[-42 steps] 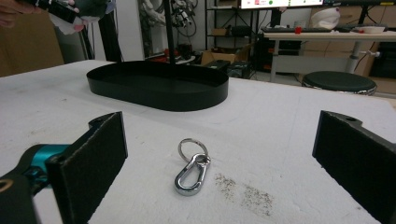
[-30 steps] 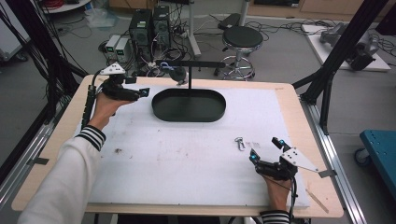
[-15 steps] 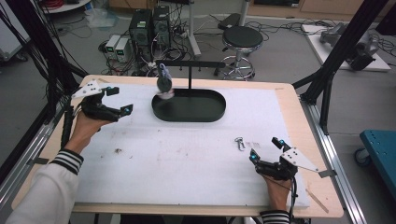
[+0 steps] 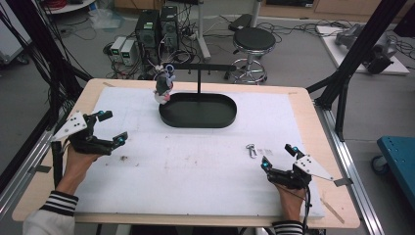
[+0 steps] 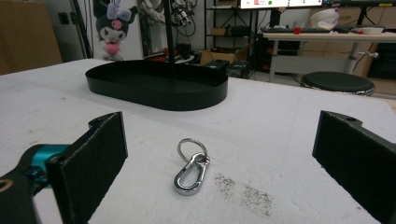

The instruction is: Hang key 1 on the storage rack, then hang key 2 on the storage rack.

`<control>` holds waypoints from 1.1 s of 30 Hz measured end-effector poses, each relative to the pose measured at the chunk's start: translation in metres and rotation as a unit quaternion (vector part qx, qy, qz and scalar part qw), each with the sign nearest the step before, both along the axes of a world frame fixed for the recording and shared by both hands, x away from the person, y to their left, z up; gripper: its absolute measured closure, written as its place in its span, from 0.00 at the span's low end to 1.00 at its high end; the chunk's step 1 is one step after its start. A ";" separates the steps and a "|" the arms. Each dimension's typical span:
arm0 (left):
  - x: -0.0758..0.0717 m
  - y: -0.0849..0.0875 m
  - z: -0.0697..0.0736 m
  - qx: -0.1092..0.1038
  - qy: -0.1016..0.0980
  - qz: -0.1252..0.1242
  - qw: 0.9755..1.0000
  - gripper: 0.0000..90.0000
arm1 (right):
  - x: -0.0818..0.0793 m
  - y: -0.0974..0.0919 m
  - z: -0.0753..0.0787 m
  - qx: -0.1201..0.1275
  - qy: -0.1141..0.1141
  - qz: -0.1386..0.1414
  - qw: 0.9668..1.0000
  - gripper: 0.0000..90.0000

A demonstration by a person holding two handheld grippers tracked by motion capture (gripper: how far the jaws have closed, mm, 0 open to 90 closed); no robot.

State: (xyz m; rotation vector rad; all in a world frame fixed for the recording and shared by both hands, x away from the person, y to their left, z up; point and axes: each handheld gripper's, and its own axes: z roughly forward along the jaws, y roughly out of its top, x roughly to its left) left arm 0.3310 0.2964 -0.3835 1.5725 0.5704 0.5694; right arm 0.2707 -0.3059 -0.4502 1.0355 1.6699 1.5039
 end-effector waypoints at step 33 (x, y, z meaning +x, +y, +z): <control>-0.033 0.011 -0.036 -0.028 -0.017 0.030 0.999 0.02 | 0.000 0.001 0.000 -0.008 -0.005 0.004 1.000 0.03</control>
